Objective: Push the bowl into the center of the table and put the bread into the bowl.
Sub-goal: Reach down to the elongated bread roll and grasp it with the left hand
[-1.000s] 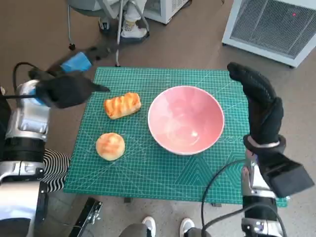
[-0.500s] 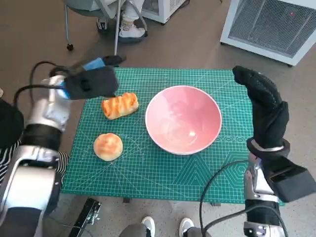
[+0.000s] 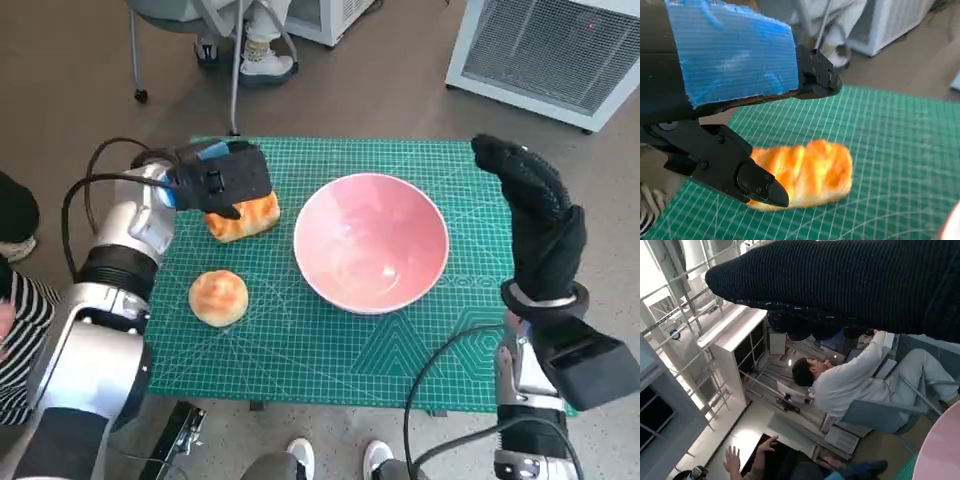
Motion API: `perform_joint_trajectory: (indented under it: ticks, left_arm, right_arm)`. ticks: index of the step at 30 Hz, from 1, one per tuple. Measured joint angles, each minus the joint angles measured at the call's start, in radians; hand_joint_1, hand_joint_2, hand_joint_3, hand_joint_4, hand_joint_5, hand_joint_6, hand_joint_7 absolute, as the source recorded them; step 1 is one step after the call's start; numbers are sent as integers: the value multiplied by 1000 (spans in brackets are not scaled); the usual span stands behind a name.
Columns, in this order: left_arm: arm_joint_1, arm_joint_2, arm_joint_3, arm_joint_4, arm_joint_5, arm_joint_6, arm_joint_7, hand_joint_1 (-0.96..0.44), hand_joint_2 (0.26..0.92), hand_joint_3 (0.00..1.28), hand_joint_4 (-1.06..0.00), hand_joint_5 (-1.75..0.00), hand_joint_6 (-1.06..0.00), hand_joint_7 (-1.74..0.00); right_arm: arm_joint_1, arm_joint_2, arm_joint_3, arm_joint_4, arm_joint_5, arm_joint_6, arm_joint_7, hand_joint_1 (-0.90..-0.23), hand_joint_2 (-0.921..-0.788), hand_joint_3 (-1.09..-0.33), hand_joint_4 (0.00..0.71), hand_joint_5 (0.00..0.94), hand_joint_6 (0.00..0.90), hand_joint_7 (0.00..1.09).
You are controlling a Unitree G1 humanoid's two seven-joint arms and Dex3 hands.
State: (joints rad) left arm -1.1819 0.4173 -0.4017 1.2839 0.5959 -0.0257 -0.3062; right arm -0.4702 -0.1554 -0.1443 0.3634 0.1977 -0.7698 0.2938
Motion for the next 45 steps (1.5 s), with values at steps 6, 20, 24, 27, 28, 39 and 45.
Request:
perform_joint_trajectory:
  ticks: [6, 20, 24, 27, 28, 39, 45]
  left_arm:
    - [0, -18, -27, 23, 21, 16, 6, -325, 761, 3, -134, 0, -254, -1]
    - [0, -56, -74, 52, 42, 41, 16, -405, 767, 2, -136, -1, -250, 0]
    - [0, -65, -79, 58, 42, 46, 18, -375, 773, 4, -153, -8, -260, -5]
    - [1, -77, -84, 68, 44, 62, 33, -338, 778, 6, -187, -21, -288, -17]
    - [3, -81, -85, 70, 44, 66, 37, -312, 782, 6, -220, -33, -317, -30]
    - [45, -114, -113, 73, 72, 53, 168, -156, 821, 3, -579, -539, -675, -267]
    - [64, -114, -150, 75, 112, 42, 241, -99, 910, 82, -589, -1152, -647, -1060]
  right_arm:
    - [10, 0, -3, -8, 0, 5, 0, -735, -921, -746, 139, 1, 107, 315]
    - [20, 0, -7, -24, 0, 19, 0, -735, -921, -746, 138, 1, 99, 329]
    - [21, 0, -8, -29, 0, 21, 0, -732, -921, -746, 138, 0, 96, 333]
    - [23, 0, -8, -37, 2, 25, 0, -729, -921, -746, 138, 0, 95, 336]
    - [24, 0, -8, -38, 2, 26, 0, -729, -921, -745, 138, 0, 94, 337]
    - [42, -1, -10, -53, 7, 36, 3, -727, -921, -746, 137, 0, 88, 347]
    - [50, -2, -12, -63, 29, 40, 7, -722, -921, -745, 130, 0, 80, 353]
